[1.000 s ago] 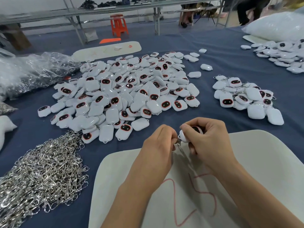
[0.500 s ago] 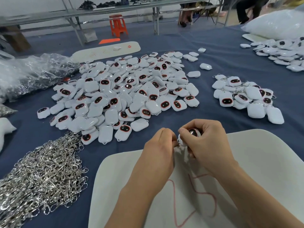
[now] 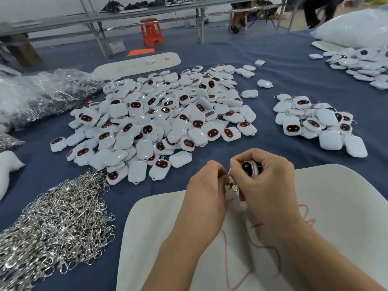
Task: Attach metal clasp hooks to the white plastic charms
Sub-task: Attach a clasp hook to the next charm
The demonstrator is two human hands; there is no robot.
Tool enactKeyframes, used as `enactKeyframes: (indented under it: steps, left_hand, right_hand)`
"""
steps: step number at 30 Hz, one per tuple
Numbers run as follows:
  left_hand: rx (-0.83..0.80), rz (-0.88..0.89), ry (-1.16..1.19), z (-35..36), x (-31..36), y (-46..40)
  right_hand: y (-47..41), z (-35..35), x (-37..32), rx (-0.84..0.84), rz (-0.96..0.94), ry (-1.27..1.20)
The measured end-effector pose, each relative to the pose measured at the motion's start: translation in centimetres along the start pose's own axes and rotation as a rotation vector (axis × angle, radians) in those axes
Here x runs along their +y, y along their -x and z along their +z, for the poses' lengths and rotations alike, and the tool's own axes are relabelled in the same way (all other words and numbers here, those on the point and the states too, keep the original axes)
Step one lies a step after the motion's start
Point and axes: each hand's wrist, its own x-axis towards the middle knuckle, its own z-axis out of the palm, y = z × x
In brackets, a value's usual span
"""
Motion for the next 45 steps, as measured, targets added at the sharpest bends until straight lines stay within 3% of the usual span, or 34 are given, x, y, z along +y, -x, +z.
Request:
enactKeyframes:
  steps: [9,21,27,36,45]
  left_hand:
    - [0.063,0.009,0.181,-0.4,-0.1,-0.2]
    - [0.002,-0.073,0.437,-1.2,-0.1,-0.3]
    - [-0.048,-0.092,0.355,-1.6,-0.6,-0.4]
    - [-0.111,-0.173,0.183,-2.7,-1.3,-0.6]
    - [-0.135,-0.233,0.176,-2.9,-0.8,-0.4]
  right_hand:
    - [-0.1,-0.3,0.1,-0.021,0.093,-0.197]
    - [-0.2,-0.2,0.6,-0.048,0.137,-0.384]
    - [0.0,-0.2,0.7,-0.085,0.005,-0.295]
    - [-0.3,-0.1,1.4,-0.165,-0.350,0.005]
    - [-1.1,-0.6,1.7,-0.302,-0.455,0.061]
